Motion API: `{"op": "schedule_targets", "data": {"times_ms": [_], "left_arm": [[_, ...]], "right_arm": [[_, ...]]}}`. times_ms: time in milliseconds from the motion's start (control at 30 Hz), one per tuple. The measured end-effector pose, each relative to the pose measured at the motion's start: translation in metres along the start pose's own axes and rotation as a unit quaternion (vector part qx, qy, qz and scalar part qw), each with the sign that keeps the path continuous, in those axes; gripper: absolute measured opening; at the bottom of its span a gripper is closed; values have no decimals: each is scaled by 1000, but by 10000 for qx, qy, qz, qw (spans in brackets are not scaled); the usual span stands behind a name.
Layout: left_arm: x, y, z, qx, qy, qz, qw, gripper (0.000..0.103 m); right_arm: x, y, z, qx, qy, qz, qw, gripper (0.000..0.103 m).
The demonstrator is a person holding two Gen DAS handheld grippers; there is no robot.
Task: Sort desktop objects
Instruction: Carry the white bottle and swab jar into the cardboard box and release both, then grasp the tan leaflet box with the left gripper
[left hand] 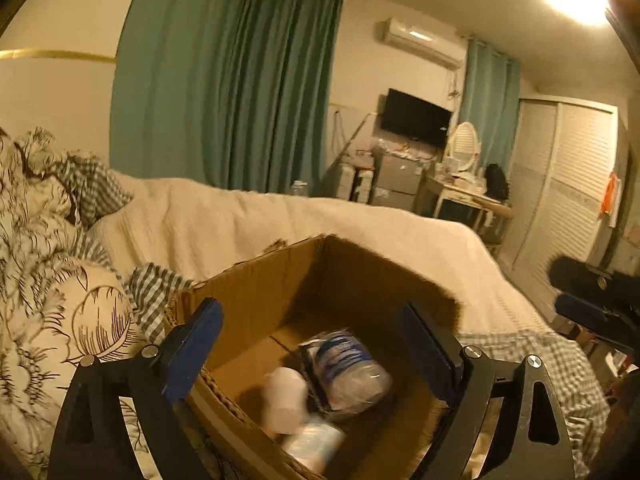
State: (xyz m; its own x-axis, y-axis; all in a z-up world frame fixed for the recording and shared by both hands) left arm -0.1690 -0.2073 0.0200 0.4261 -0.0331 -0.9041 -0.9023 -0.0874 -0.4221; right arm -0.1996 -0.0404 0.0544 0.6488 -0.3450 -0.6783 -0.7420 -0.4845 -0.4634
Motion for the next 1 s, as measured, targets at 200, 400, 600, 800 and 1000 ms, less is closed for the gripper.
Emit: {"op": "schedule_targets", "data": {"times_ms": [200,400,600,800,1000], "left_arm": [[-5,-56,42,568,332,7,9978,95],[12,-83,94,973,329,-467,9936,95],[62,-71,165,1471,496,-977,9830,95],[110,-47,222,1879,876,-1351,9689,95],[139,-12,253,2194,1055,-1684,9552,95]], "right_arm": [[-14,-112,48,530,112,226,9983,80],[-19,-209,97,973,371,432,9936,80],[11,-234,137,1241,364,474,9905,80],[40,-197,176,1355,285,317,9899,80],[61,-138,211,1378,293,-41,9900,80]]}}
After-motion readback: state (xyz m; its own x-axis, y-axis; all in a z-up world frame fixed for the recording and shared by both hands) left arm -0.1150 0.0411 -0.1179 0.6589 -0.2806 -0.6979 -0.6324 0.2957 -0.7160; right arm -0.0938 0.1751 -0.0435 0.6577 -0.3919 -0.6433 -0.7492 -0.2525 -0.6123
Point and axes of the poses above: each gripper's, at about its wrist camera, not at the fingertips, and y roughly the way its jaws point, z to its right, x to its underside, the point moved 6 cm from there along y, roughly the way its jaws point, and after that the axes turned 15 degrees about y, right-handed, at the moved point
